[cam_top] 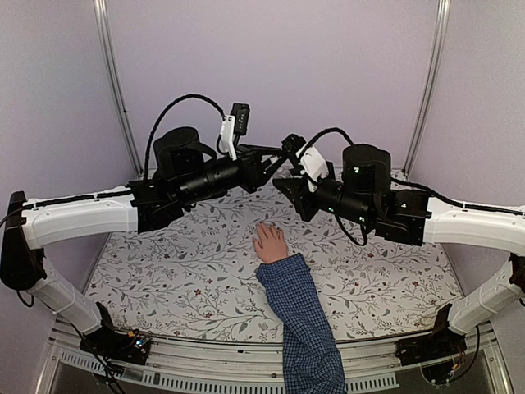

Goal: Paint the nails
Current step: Screw the nail polish bottle.

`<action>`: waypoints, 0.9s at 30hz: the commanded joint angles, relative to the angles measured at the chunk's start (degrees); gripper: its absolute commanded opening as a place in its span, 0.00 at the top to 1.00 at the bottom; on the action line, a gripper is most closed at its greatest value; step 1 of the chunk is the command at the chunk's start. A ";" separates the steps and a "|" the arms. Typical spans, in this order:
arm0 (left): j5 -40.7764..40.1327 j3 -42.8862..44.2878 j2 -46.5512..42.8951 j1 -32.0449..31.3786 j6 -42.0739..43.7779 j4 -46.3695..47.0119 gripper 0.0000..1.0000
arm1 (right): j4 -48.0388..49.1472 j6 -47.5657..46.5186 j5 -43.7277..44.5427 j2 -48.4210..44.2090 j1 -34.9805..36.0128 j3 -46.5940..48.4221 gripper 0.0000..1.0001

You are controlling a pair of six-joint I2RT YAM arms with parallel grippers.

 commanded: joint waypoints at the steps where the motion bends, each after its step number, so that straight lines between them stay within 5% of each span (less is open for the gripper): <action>1: 0.10 1.36 0.39 -0.59 -0.43 -0.16 0.80 | 0.86 -0.17 1.14 -0.14 0.42 2.01 1.00; 8: 2.00 -0.49 -0.61 -0.39 -1.02 1.05 1.00 | 1.21 -0.01 -0.04 -0.98 0.39 1.62 1.00; 27: 26.67 -2.58 -0.68 1.58 3.56 1.73 1.00 | 2.75 2.52 -43.67 -6.15 -4.34 1.68 1.00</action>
